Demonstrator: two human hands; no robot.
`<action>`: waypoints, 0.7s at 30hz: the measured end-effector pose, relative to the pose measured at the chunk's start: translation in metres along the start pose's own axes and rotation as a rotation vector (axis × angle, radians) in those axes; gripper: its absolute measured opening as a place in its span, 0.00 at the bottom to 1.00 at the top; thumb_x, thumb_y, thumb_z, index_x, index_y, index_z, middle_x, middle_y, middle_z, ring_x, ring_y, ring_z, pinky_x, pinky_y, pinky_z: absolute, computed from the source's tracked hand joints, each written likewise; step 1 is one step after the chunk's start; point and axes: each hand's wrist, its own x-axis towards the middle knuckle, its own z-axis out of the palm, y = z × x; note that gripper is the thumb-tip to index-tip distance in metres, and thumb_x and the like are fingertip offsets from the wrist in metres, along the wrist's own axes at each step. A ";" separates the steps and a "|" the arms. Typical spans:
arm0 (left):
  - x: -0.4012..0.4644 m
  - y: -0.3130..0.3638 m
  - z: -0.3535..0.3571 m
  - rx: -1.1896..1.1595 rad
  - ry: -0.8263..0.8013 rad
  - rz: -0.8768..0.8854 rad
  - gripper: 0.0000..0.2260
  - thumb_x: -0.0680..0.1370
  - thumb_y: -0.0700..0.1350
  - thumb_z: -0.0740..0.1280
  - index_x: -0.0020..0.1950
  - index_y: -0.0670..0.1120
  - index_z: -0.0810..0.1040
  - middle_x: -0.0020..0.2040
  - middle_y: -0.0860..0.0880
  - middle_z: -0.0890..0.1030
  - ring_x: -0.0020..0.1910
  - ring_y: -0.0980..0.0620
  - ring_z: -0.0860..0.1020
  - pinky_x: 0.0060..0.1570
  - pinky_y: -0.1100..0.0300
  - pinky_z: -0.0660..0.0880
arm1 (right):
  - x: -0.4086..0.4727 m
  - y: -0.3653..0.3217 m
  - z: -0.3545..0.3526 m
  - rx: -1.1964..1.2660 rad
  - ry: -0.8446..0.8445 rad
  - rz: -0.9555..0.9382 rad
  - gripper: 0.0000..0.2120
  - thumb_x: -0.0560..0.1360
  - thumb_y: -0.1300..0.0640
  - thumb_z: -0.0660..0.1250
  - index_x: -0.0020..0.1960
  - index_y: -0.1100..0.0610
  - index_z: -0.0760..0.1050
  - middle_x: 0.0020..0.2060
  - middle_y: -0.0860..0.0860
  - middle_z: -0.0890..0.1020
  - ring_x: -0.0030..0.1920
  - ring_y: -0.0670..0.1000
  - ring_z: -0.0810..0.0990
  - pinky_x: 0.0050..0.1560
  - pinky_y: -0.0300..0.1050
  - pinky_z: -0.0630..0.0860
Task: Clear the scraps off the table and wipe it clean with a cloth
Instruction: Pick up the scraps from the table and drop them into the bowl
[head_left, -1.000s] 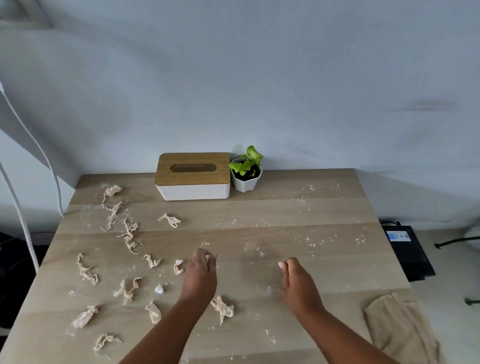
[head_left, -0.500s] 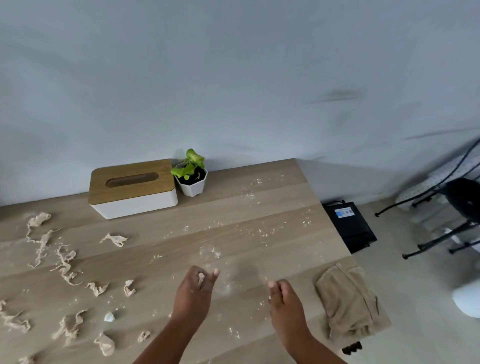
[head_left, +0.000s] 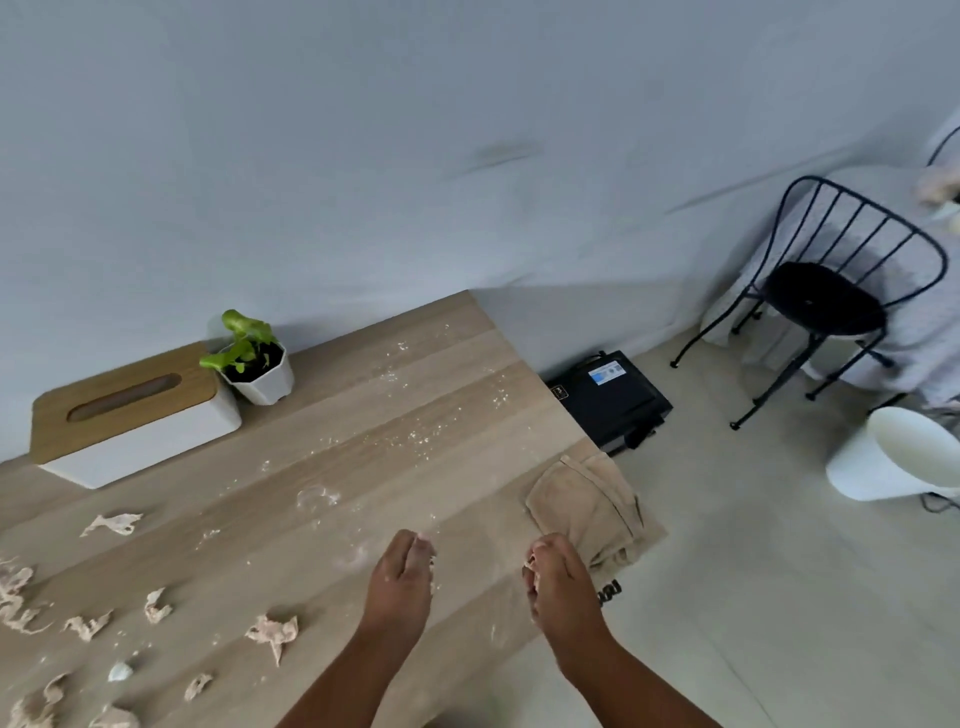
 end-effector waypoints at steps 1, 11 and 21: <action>-0.009 0.002 0.010 0.003 -0.019 0.003 0.14 0.84 0.46 0.61 0.38 0.47 0.73 0.29 0.49 0.70 0.27 0.51 0.66 0.27 0.58 0.61 | -0.004 0.002 -0.011 0.019 0.004 0.010 0.07 0.81 0.60 0.59 0.47 0.63 0.70 0.35 0.54 0.73 0.33 0.50 0.69 0.31 0.41 0.66; -0.114 0.016 0.104 0.124 -0.163 0.039 0.11 0.84 0.44 0.60 0.44 0.42 0.75 0.28 0.49 0.71 0.24 0.52 0.67 0.26 0.61 0.62 | -0.058 0.034 -0.126 0.179 0.012 0.033 0.05 0.79 0.60 0.58 0.48 0.60 0.71 0.34 0.53 0.75 0.30 0.48 0.69 0.28 0.40 0.63; -0.178 0.012 0.179 0.244 -0.362 0.050 0.13 0.84 0.45 0.60 0.40 0.44 0.74 0.28 0.49 0.71 0.24 0.52 0.68 0.23 0.64 0.63 | -0.079 0.086 -0.222 0.337 0.159 0.063 0.08 0.79 0.59 0.58 0.42 0.57 0.72 0.32 0.54 0.77 0.25 0.48 0.67 0.26 0.38 0.60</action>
